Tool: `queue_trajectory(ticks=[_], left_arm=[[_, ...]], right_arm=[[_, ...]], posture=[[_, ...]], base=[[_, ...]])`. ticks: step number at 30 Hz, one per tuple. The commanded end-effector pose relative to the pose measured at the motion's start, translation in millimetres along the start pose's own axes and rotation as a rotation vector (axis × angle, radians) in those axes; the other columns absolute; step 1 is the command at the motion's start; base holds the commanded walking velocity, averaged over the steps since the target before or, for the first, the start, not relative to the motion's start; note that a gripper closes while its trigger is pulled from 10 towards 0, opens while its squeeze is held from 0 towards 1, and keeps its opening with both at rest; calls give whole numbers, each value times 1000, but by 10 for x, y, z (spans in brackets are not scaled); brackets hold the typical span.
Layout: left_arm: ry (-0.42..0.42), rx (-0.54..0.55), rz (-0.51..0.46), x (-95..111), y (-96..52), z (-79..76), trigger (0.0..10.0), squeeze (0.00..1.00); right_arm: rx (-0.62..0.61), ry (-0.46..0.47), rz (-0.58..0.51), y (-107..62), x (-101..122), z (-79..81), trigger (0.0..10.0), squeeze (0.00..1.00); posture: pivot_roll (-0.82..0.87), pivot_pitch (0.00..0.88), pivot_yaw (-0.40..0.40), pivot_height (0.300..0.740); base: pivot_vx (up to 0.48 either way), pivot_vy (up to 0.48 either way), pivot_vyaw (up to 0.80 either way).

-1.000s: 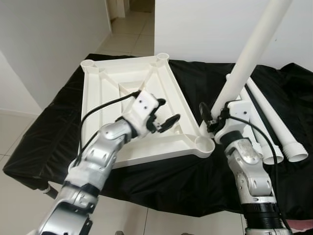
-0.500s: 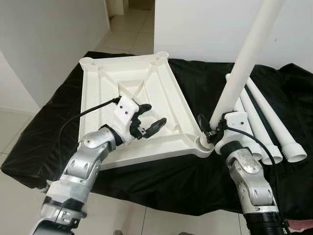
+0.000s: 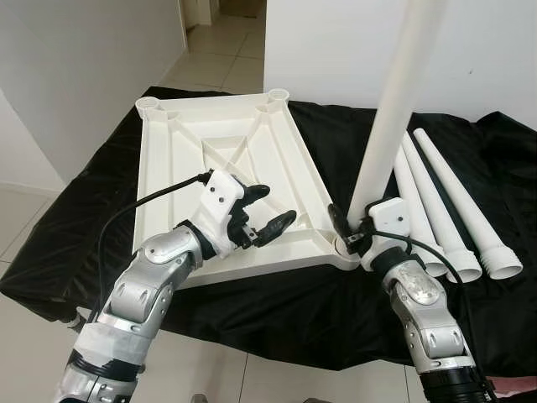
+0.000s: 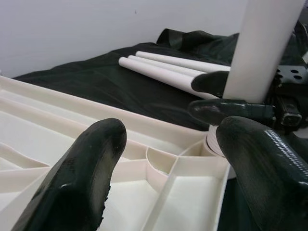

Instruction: Building children table

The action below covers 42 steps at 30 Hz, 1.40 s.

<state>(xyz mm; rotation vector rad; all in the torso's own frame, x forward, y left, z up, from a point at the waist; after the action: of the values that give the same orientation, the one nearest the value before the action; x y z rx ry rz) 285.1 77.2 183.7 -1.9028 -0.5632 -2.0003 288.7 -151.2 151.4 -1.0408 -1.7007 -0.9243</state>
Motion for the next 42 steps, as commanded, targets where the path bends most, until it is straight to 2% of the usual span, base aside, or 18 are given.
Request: queue_trajectory(ticks=[1,7,13,14,19,21,27,33,35,42], left_arm=[[-4,-118,18,-11,-15,-98,10000,0],[-1,-114,27,-9,-21,-95,10000,0],[0,-115,38,-4,-27,-111,10000,0],[3,-115,41,4,-29,-111,10000,0],[13,-118,50,4,-31,-111,10000,0],[14,-117,50,10,-33,-112,10000,0],[15,-114,56,12,-35,-107,10000,0],[16,-114,61,13,-39,-104,10000,0],[19,-112,62,16,-39,-99,10000,0],[20,-112,62,18,-40,-99,10000,0]], right_arm=[[24,-10,21,-20,-59,33,10000,0],[47,-16,19,-49,-96,46,10000,0],[42,31,12,-95,-184,25,10000,0],[43,65,11,-118,-247,43,10000,0],[29,106,23,-136,-322,57,10000,0],[13,158,31,-132,-359,59,10000,0],[-23,232,95,-97,-459,28,10000,0],[-16,256,153,-60,-519,36,10000,0],[-21,315,185,-59,-548,56,10000,0],[-47,330,190,-66,-564,29,10000,0]], posture=[[-54,0,-32,740],[-55,0,-33,740],[-55,0,-33,740],[-55,0,-29,740],[-54,0,-26,740],[-52,0,-24,740],[-49,0,-23,740],[-49,0,-20,740],[-48,0,-23,740],[-50,0,-23,740]], base=[[0,0,0],[0,0,0],[0,0,0],[0,0,0],[0,0,0],[0,0,0],[0,0,0],[0,0,0],[0,0,0],[0,0,0]])
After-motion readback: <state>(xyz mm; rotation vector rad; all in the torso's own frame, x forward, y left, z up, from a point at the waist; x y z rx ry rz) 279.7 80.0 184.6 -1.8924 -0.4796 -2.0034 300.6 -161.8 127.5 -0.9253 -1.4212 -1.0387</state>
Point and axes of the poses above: a point about 5 cm out from each wrist's last joint towards the gripper, its own y axis pointing out of the wrist towards the gripper, its own x axis along the axis of the wrist's last joint, z = x × y, the point moved 1 cm from there along y, pointing out of the wrist towards the gripper, and after that the axes turned 5 degrees about -y, right-handed, at the moved point
